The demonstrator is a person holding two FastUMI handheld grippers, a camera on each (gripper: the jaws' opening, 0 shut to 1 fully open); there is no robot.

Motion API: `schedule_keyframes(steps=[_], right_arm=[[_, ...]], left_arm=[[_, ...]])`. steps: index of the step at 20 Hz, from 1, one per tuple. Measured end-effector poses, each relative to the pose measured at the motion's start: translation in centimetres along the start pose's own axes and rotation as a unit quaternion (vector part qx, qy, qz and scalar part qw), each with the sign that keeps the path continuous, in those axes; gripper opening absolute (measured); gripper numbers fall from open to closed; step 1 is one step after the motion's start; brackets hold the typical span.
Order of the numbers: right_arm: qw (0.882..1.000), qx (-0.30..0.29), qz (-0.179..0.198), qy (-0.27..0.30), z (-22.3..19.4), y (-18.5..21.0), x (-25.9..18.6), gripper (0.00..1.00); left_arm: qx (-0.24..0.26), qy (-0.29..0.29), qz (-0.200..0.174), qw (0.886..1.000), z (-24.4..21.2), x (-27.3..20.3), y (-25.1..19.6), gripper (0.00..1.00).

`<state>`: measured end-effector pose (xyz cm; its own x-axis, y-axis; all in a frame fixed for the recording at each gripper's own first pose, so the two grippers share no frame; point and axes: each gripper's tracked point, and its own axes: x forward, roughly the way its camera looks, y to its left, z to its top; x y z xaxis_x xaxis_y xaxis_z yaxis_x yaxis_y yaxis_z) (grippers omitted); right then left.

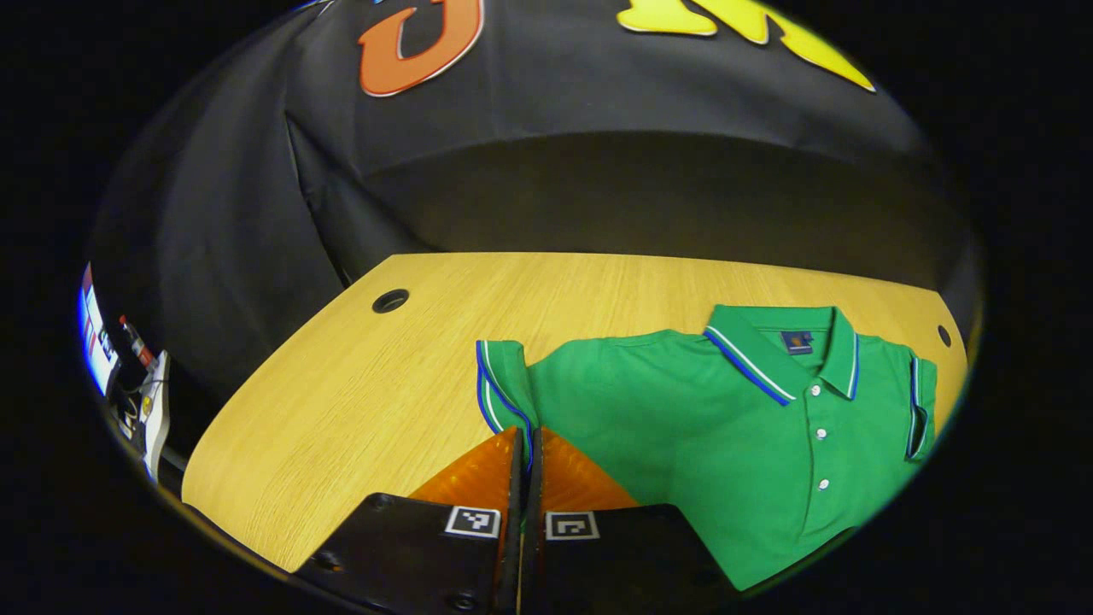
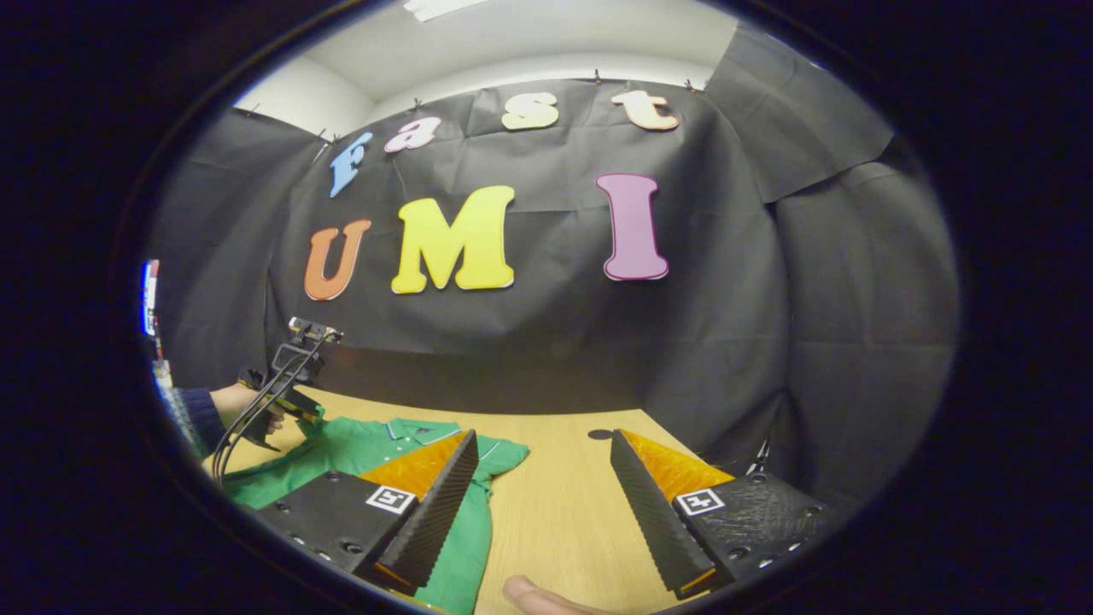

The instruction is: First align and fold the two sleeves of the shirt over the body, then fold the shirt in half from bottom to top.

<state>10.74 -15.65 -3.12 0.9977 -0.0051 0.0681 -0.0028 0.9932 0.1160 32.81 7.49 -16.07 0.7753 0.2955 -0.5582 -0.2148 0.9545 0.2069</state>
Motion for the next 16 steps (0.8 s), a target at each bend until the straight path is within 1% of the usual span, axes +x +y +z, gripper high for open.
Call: schedule_keyframes(steps=[1, 2, 3, 4, 5, 7, 9, 11, 12, 13, 15, 16], right_arm=[[1.000, 0.001, -0.004, 0.003, 0.0, -0.2, 0.1, 0.96], [1.000, 0.002, -0.008, 0.005, 0.0, -0.4, 0.2, 0.96], [1.000, 0.004, -0.010, 0.007, 0.0, -0.5, 0.2, 0.96], [1.000, 0.004, -0.016, 0.011, 0.0, -0.6, 0.2, 0.94], [1.000, 0.004, -0.023, 0.014, 0.2, -0.8, 0.1, 0.95], [0.999, 0.003, -0.033, 0.017, 0.8, -0.7, -0.5, 0.93], [0.999, 0.014, -0.035, 0.015, 2.0, -0.1, -1.7, 0.95], [0.999, 0.038, -0.002, 0.007, 3.4, 1.9, -3.5, 0.96], [0.999, 0.041, 0.020, 0.001, 4.0, 3.1, -4.5, 0.94], [0.999, 0.040, 0.036, -0.003, 4.4, 3.9, -5.3, 0.95], [0.998, 0.034, 0.057, -0.006, 4.8, 5.1, -6.6, 0.95], [0.998, 0.033, 0.060, -0.007, 5.1, 5.5, -7.4, 0.96]], left_arm=[[0.014, -0.009, -0.015, 1.000, 1.1, -1.2, -1.9, 0.08], [0.027, -0.025, -0.035, 0.999, 2.1, -2.1, -3.7, 0.14], [0.037, -0.048, -0.055, 0.997, 3.7, -3.6, -5.5, 0.43], [0.033, -0.070, -0.069, 0.995, 5.1, -4.7, -6.9, 0.71], [0.021, -0.090, -0.078, 0.993, 6.4, -5.7, -7.9, 1.00], [0.002, -0.117, -0.093, 0.989, 8.6, -8.0, -9.4, 1.00], [-0.012, -0.130, -0.099, 0.987, 8.9, -10.6, -9.0, 1.00], [-0.025, -0.134, -0.107, 0.985, 8.9, -12.7, -8.4, 1.00], [-0.031, -0.136, -0.107, 0.984, 8.6, -13.7, -7.7, 1.00], [-0.037, -0.142, -0.107, 0.983, 8.4, -14.8, -6.9, 1.00], [-0.045, -0.149, -0.112, 0.981, 7.4, -17.1, -5.2, 1.00], [-0.047, -0.157, -0.111, 0.980, 7.1, -18.3, -4.0, 1.00]])
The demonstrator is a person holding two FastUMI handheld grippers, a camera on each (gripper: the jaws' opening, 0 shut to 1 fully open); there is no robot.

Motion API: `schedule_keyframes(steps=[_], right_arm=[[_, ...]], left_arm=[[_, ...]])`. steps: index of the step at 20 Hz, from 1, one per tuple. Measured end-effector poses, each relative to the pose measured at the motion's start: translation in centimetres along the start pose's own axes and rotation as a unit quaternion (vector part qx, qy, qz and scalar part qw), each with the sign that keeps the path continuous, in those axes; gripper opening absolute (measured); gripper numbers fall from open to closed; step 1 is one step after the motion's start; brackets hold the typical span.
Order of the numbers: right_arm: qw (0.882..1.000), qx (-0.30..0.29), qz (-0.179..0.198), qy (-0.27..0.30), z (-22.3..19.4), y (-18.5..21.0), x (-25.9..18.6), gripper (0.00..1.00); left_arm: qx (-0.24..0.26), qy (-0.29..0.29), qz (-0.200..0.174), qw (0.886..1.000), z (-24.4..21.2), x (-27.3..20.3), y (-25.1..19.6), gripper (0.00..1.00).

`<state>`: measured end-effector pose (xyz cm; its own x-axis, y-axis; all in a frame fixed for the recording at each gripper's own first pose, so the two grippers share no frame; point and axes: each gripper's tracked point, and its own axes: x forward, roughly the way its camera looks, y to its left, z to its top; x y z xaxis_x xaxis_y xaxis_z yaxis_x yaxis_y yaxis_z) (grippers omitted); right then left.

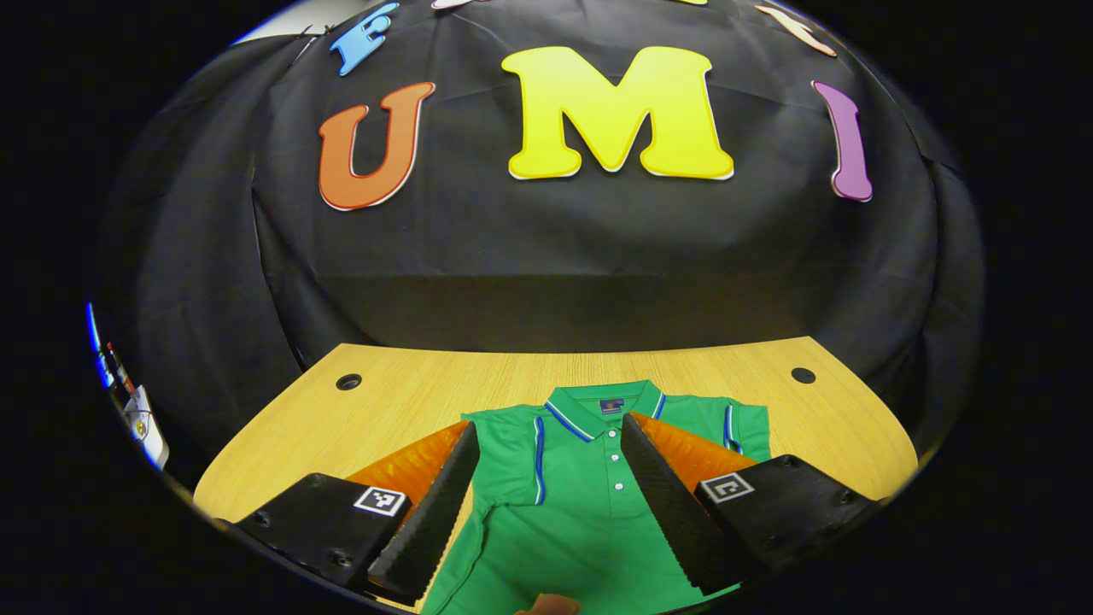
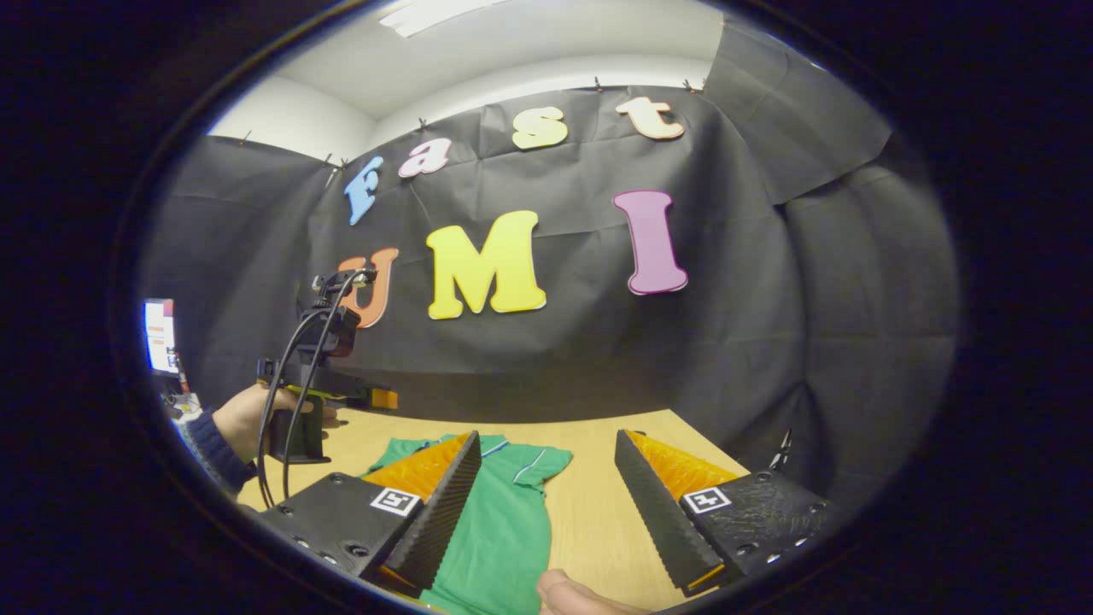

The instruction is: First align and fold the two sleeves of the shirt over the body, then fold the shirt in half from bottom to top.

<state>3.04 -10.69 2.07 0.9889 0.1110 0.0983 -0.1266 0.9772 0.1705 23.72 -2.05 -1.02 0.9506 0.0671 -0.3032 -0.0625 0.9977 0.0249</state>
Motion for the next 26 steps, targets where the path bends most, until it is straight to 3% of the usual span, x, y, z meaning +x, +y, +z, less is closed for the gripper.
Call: schedule_keyframes(steps=[2, 3, 5, 7, 8, 9, 12, 15, 17, 22, 26], right_arm=[[1.000, -0.004, -0.003, -0.007, 0.7, 1.0, -1.1, 0.99], [1.000, -0.008, -0.003, -0.010, 0.8, 1.6, -1.7, 0.92], [1.000, -0.017, -0.005, -0.008, 0.0, 2.7, -3.0, 0.96], [1.000, -0.027, -0.006, 0.011, -1.8, 3.6, -4.1, 0.99], [0.999, -0.036, -0.007, 0.028, -2.7, 4.0, -4.7, 0.92], [0.998, -0.049, -0.011, 0.038, -3.0, 4.2, -5.3, 0.96], [0.996, -0.088, -0.022, 0.020, -1.8, 4.9, -7.7, 0.96], [0.992, -0.127, -0.001, 0.011, -3.6, 6.2, -9.6, 0.96], [0.989, -0.148, -0.014, 0.017, -5.6, 5.7, -9.8, 0.95], [0.986, -0.115, -0.017, 0.120, -14.1, 6.0, -8.4, 0.95], [0.982, -0.089, -0.062, 0.154, -16.8, 3.4, -7.9, 0.95]], left_arm=[[-0.005, -0.009, -0.002, 1.000, -0.7, -3.0, 1.5, 1.00], [-0.009, -0.014, -0.003, 1.000, -1.2, -4.7, 2.2, 1.00], [-0.008, -0.024, -0.003, 1.000, -2.3, -7.9, 3.9, 1.00], [-0.011, -0.039, -0.004, 0.999, -4.8, -11.7, 5.4, 1.00], [-0.010, -0.043, -0.005, 0.999, -5.8, -12.9, 5.8, 1.00], [-0.010, -0.045, -0.007, 0.999, -6.9, -13.9, 6.0, 1.00], [-0.025, -0.032, -0.020, 0.999, -11.5, -16.8, 6.4, 1.00], [-0.061, -0.012, -0.035, 0.997, -15.9, -18.5, 7.0, 1.00], [-0.085, 0.001, -0.049, 0.995, -18.6, -18.9, 7.3, 1.00], [-0.055, 0.011, -0.013, 0.998, -23.2, -19.0, 10.2, 1.00], [-0.053, 0.040, -0.027, 0.997, -26.3, -18.6, 9.3, 1.00]])
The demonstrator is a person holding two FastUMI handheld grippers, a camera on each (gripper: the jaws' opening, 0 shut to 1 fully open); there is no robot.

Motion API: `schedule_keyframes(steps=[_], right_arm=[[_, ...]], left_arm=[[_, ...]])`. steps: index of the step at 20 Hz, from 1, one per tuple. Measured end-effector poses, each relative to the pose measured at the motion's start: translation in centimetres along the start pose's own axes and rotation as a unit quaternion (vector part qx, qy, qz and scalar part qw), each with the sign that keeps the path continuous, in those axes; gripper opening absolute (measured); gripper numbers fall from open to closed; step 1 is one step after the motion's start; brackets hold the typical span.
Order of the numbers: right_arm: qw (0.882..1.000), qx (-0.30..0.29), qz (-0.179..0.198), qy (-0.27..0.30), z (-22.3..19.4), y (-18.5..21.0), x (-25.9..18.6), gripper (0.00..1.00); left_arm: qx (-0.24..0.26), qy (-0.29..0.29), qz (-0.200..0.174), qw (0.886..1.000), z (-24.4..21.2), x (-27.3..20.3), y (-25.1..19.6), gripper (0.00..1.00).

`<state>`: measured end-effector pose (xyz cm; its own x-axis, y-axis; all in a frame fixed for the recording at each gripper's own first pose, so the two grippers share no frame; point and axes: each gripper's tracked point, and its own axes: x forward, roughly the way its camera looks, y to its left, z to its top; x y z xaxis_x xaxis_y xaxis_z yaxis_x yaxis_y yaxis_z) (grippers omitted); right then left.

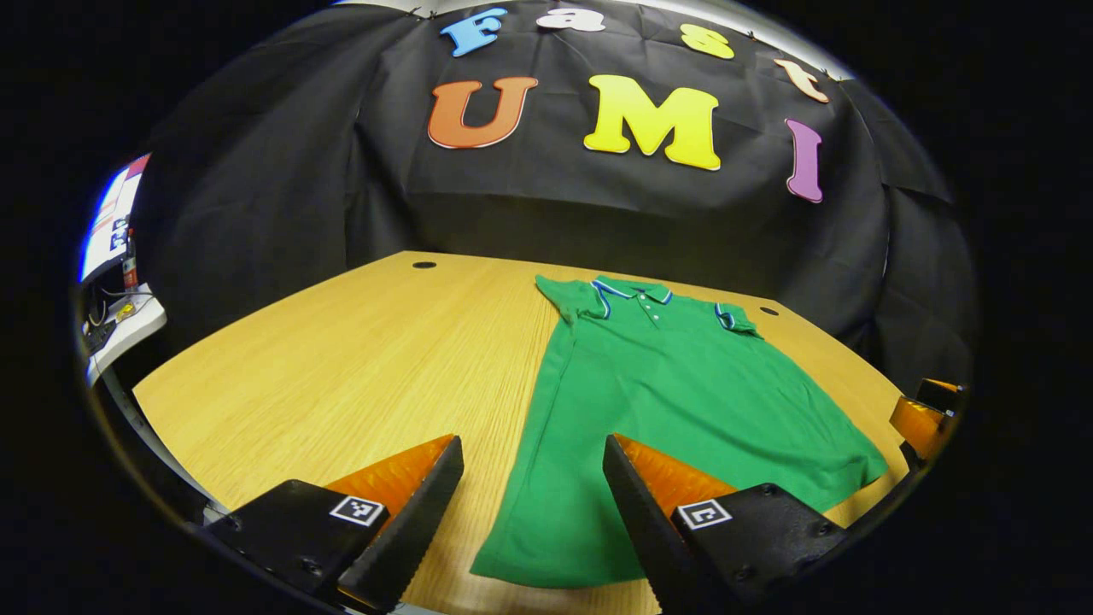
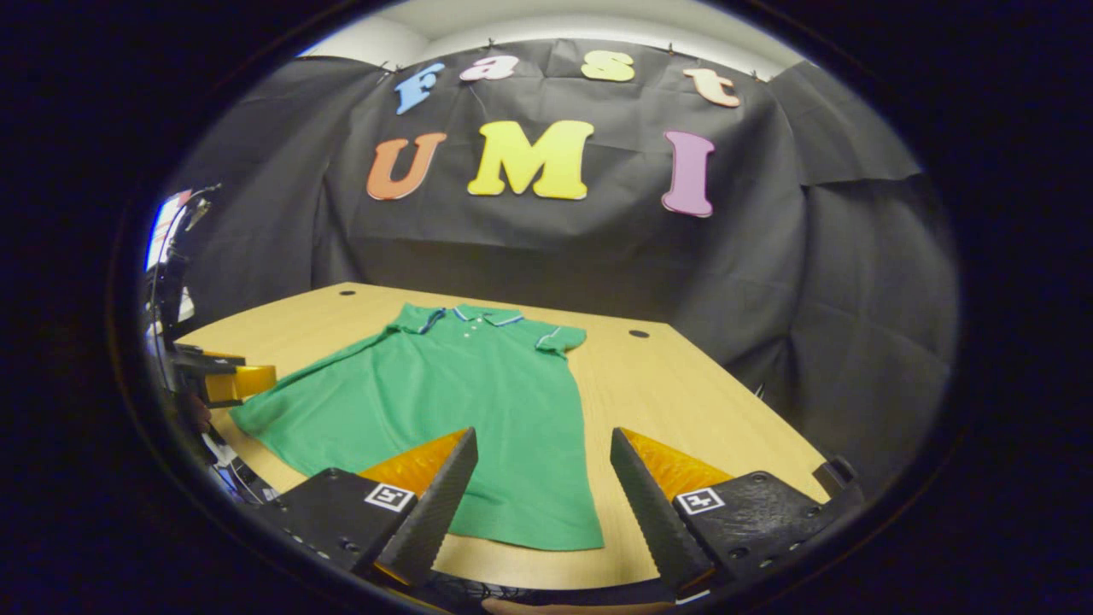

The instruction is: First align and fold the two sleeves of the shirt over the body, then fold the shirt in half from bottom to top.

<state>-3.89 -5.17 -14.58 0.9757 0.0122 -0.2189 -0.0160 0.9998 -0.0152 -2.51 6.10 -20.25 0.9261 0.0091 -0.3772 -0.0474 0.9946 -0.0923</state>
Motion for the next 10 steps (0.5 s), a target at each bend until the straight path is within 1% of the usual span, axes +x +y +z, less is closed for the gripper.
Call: schedule_keyframes(steps=[2, 4, 6, 8, 10], right_arm=[[1.000, 0.021, -0.003, 0.017, -1.1, -0.5, 0.5, 0.95], [0.998, 0.040, 0.000, 0.048, -2.9, -0.5, 0.9, 0.96], [0.995, 0.051, 0.028, 0.075, -4.3, 0.7, 1.1, 0.96], [0.995, 0.036, 0.025, 0.093, -5.4, 0.7, 1.3, 0.95], [0.994, 0.022, 0.012, 0.102, -6.3, 0.1, 1.7, 0.95]], left_arm=[[0.009, 0.002, 0.002, 1.000, -0.7, -0.1, 0.0, 1.00], [0.016, 0.006, -0.003, 1.000, -1.6, -0.1, -0.3, 1.00], [0.020, 0.014, 0.001, 1.000, -2.3, -0.3, 0.2, 1.00], [0.016, 0.008, 0.000, 1.000, -2.1, -0.2, 0.3, 1.00], [0.022, 0.011, 0.008, 1.000, -2.3, -0.1, 0.5, 1.00]])
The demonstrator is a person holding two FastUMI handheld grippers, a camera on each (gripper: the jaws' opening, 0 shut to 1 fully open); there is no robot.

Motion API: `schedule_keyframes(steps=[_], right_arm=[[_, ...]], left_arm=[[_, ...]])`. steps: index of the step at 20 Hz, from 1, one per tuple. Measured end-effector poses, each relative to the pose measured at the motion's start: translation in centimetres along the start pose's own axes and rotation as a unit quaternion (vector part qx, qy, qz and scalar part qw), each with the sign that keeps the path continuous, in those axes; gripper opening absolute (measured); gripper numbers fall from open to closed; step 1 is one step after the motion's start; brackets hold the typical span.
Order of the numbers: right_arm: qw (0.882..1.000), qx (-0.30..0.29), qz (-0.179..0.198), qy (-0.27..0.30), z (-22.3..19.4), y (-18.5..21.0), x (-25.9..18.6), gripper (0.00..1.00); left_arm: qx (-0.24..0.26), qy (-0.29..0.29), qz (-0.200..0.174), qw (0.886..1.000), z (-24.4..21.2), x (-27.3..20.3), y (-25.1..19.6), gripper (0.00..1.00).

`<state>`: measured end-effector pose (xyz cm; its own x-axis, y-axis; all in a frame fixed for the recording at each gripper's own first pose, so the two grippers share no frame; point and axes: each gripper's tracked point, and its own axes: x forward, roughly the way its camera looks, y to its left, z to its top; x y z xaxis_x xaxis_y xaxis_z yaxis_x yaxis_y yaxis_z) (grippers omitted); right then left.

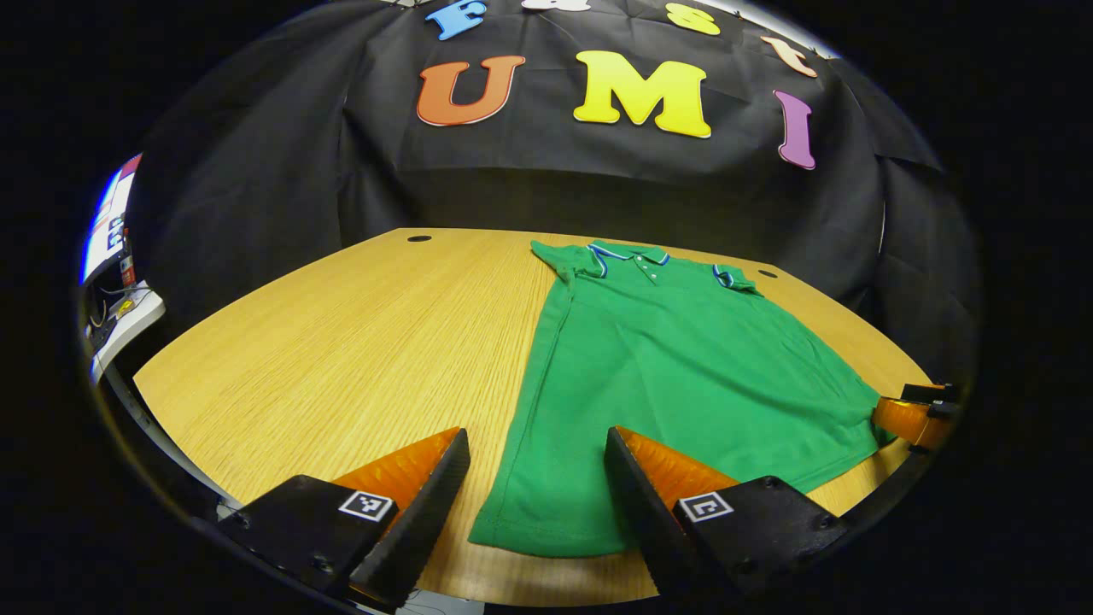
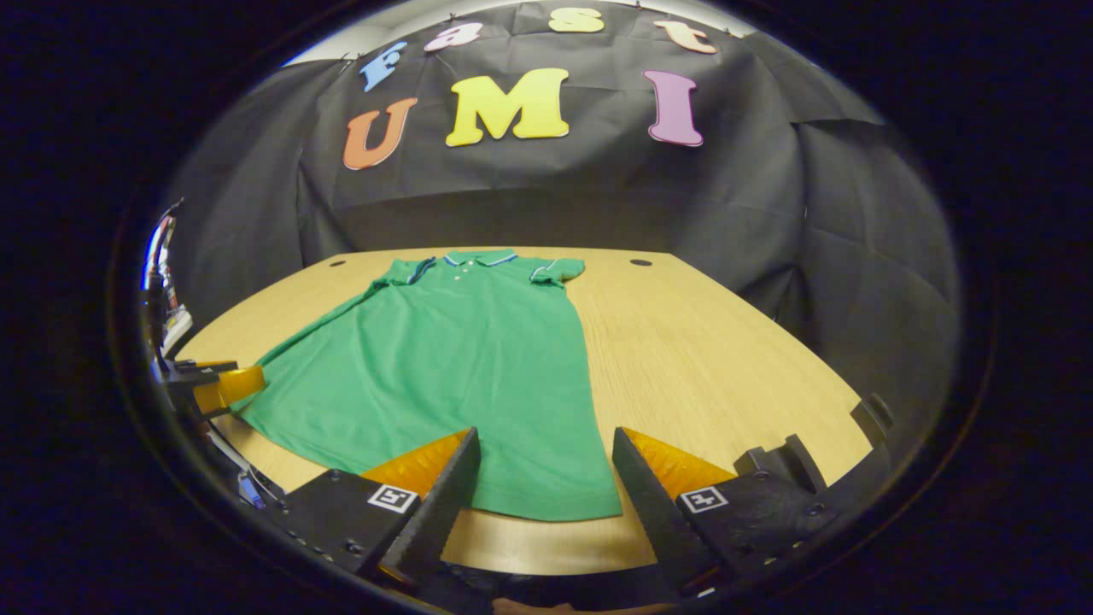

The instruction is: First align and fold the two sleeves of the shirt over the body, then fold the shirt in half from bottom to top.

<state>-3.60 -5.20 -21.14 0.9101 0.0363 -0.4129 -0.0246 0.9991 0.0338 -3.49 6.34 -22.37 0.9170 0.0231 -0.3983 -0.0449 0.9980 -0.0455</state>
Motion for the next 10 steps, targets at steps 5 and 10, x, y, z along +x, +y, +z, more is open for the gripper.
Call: schedule_keyframes(steps=[5, 10], right_arm=[[0.999, 0.027, 0.036, -0.003, -0.3, 1.0, 0.9, 0.70], [0.998, 0.015, 0.050, -0.019, -0.1, 2.3, 1.7, 0.12]], left_arm=[[0.005, -0.009, 0.036, 0.999, 0.0, 0.1, 1.2, 0.75], [0.028, -0.020, 0.006, 0.999, 0.4, 1.6, -1.0, 0.06]])
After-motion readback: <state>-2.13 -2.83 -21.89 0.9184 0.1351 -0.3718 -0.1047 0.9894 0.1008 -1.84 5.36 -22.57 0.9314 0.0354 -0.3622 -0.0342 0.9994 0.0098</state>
